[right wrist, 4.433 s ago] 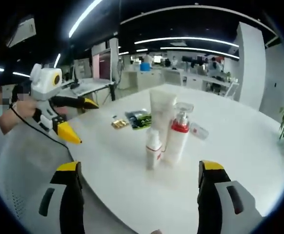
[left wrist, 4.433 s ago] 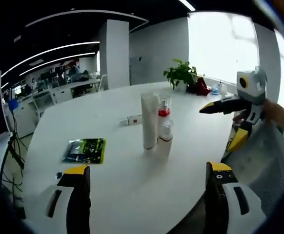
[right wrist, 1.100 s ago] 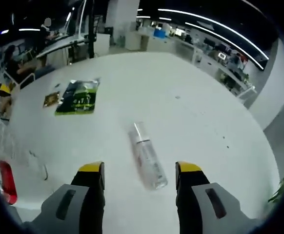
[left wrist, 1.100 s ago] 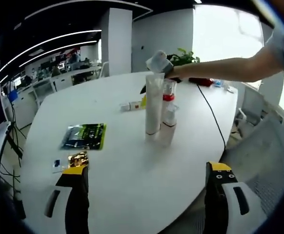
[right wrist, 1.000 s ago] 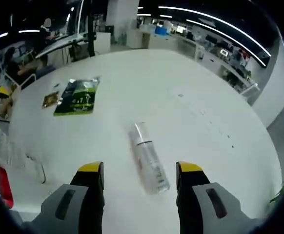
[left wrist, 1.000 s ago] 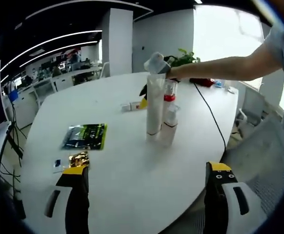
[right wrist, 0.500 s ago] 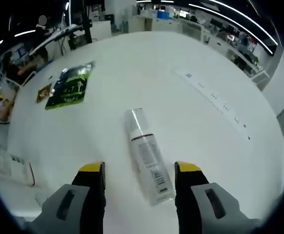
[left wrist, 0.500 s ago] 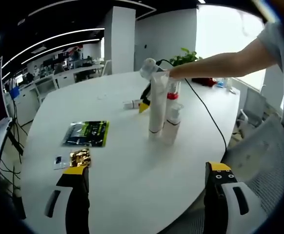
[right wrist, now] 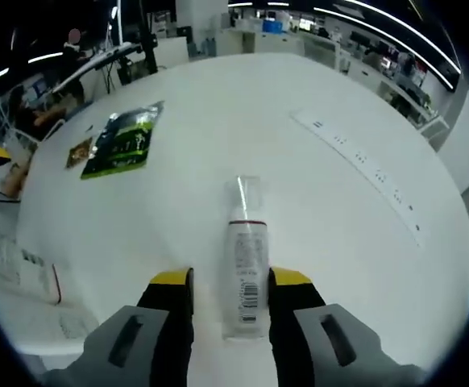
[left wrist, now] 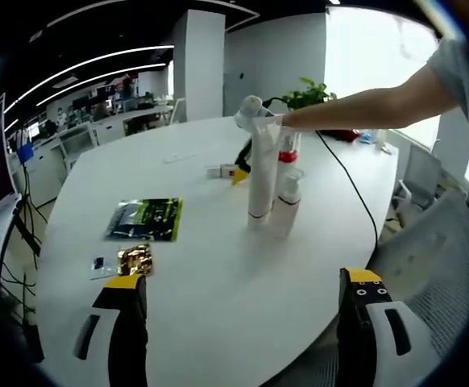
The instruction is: Arrange the skincare products in the storage area until every visible bottle or jar stands upright without overlapping.
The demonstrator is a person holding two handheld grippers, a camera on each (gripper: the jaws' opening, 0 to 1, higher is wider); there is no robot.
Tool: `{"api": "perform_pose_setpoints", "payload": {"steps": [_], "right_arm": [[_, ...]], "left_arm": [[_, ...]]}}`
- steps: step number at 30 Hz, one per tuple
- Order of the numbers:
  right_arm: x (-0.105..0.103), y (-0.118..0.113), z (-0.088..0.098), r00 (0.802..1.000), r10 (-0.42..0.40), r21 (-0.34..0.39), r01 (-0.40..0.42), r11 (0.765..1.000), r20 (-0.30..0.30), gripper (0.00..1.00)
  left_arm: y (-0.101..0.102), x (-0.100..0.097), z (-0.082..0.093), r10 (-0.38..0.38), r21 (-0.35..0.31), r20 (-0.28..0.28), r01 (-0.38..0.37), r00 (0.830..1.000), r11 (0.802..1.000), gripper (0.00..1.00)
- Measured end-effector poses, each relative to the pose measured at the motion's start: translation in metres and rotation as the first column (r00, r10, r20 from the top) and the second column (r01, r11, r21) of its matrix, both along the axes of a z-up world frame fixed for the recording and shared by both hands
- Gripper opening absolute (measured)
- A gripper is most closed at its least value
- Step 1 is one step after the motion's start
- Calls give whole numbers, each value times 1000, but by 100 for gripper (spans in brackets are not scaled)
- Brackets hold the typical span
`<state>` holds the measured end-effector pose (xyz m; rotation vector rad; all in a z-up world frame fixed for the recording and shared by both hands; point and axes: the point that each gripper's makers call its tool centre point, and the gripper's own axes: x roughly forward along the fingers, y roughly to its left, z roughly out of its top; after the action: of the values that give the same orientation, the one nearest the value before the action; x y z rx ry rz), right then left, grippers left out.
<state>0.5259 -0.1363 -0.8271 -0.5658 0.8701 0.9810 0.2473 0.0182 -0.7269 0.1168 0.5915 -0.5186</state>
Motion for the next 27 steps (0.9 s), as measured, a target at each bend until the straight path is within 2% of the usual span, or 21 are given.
{"api": "perform_pose_setpoints", "payload": {"steps": [4, 13, 20, 23, 26, 27], "right_arm": [[0, -1, -1, 1000, -7, -1, 7, 1000, -3, 29], [-13, -3, 0, 1000, -31, -13, 31, 999, -4, 21], [-20, -1, 23, 998, -67, 77, 67, 995, -1, 20], [-23, -7, 36, 996, -86, 106, 83, 991, 22, 20], [-21, -11, 44, 992, -122, 146, 118, 982, 17, 20], [-22, -13, 47, 988, -157, 174, 155, 972, -4, 20]], "left_arm": [[-2, 0, 1, -7, -3, 6, 7, 1000, 1000, 96], [-2, 0, 4, -10, 5, 20, 10, 1000, 1000, 96], [-5, -1, 6, -24, 16, 28, 24, 999, 1000, 96], [-7, -2, 5, -37, 26, 28, 36, 999, 999, 96], [-8, -2, 6, -40, 27, 30, 39, 999, 999, 96], [-8, -2, 6, -41, 27, 31, 41, 999, 999, 96]]}}
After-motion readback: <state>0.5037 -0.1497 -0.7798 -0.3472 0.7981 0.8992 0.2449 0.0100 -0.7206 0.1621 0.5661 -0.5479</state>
